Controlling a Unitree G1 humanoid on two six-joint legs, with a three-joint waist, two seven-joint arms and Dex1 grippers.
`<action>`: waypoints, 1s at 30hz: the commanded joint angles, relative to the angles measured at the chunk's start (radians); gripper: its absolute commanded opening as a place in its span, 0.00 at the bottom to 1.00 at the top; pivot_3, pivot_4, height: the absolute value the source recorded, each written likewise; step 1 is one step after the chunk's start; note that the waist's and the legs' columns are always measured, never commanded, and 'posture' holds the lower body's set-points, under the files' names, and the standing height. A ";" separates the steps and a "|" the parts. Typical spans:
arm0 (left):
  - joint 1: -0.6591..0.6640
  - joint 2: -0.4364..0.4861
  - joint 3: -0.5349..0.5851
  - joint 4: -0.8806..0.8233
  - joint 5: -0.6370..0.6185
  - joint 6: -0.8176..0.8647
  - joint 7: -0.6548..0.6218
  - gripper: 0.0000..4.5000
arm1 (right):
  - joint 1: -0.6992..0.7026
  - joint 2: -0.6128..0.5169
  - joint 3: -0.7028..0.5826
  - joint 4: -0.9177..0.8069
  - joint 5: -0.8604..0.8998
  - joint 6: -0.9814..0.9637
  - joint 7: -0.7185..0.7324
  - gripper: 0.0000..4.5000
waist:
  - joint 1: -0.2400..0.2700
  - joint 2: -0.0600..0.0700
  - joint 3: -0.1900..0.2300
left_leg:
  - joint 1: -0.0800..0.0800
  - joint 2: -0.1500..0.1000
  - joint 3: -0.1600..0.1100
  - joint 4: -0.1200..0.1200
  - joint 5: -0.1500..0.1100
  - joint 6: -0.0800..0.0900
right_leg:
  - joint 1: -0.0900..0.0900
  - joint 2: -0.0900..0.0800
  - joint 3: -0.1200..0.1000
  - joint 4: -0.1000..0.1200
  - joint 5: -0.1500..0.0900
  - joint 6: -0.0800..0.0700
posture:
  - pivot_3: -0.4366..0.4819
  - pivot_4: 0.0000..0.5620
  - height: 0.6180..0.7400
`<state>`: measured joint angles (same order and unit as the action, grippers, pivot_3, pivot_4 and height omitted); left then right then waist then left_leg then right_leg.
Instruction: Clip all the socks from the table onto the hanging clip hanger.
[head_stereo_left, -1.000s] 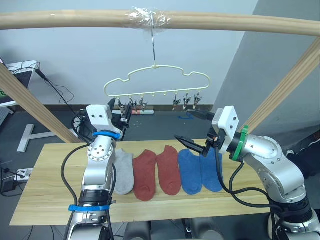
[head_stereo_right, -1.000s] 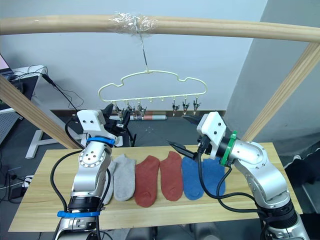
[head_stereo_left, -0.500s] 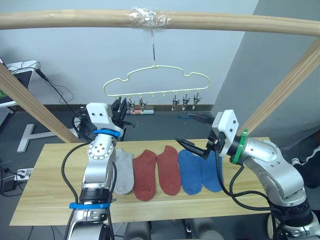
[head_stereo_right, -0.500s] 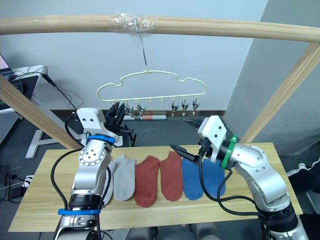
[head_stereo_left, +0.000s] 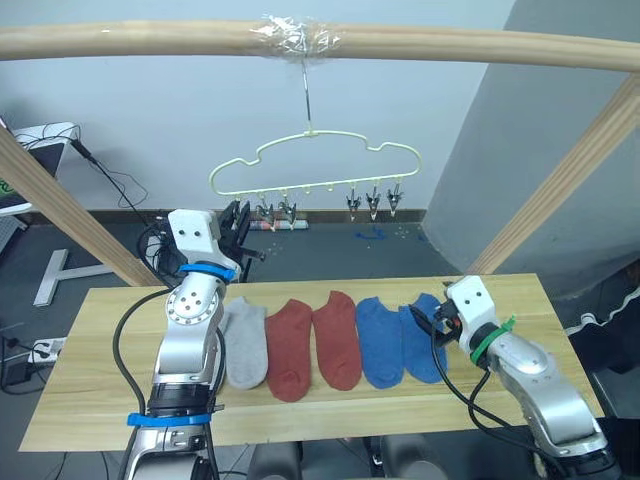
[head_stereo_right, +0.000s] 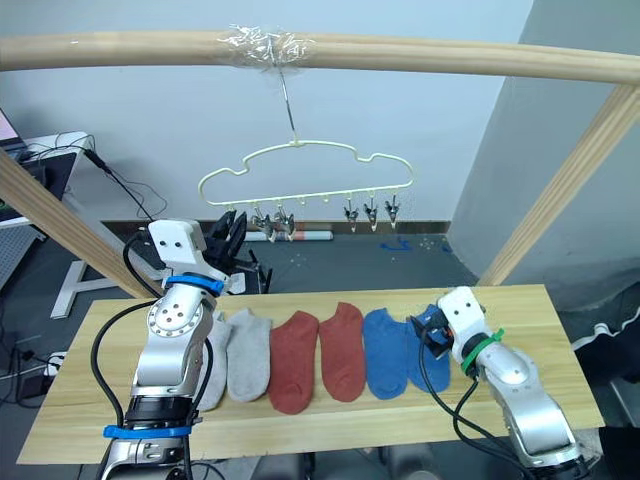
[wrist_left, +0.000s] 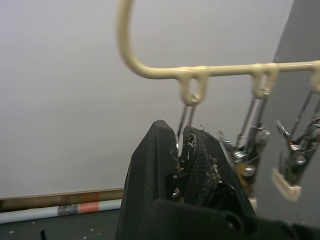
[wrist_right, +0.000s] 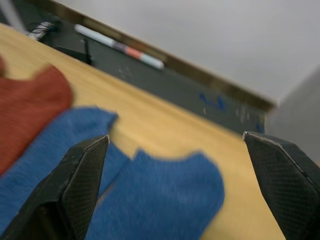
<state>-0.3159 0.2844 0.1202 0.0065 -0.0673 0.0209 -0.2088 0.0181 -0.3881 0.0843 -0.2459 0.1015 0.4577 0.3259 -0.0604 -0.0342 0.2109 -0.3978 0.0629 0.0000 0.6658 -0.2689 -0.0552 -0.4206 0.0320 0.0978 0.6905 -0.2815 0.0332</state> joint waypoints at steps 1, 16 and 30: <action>0.002 0.008 0.015 -0.045 -0.004 -0.013 0.004 0.05 | -0.031 0.028 -0.029 0.126 -0.006 -0.064 -0.012 1.00 | 0.002 0.000 0.000 | 0.000 0.000 0.000 0.000 0.000 0.000 | 0.000 0.000 0.000 0.000 0.000 0.000 | 0.42 0.39 0.71; 0.037 0.021 0.016 -0.040 0.000 -0.025 -0.002 0.05 | -0.195 0.117 -0.038 0.559 -0.035 -0.191 -0.025 1.00 | 0.002 0.001 0.001 | 0.000 0.000 0.000 0.000 0.000 0.000 | 0.000 0.000 0.000 0.000 0.002 -0.003 | 0.43 0.40 0.71; 0.045 0.076 0.023 -0.127 -0.106 0.115 -0.126 0.05 | -0.144 0.092 0.003 0.438 -0.057 -0.257 0.062 0.07 | 0.003 0.003 0.002 | 0.000 0.000 0.000 0.000 0.000 0.000 | 0.000 0.000 0.000 0.001 0.000 -0.001 | 0.43 0.40 0.71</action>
<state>-0.2707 0.3448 0.1237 -0.0735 -0.1419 0.1109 -0.3159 -0.1300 -0.2767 0.0804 0.2581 0.0551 0.2243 0.3636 -0.0572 -0.0314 0.2126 -0.3977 0.0627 0.0000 0.6658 -0.2690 -0.0551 -0.4206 0.0321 0.0980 0.6915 -0.2810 0.0325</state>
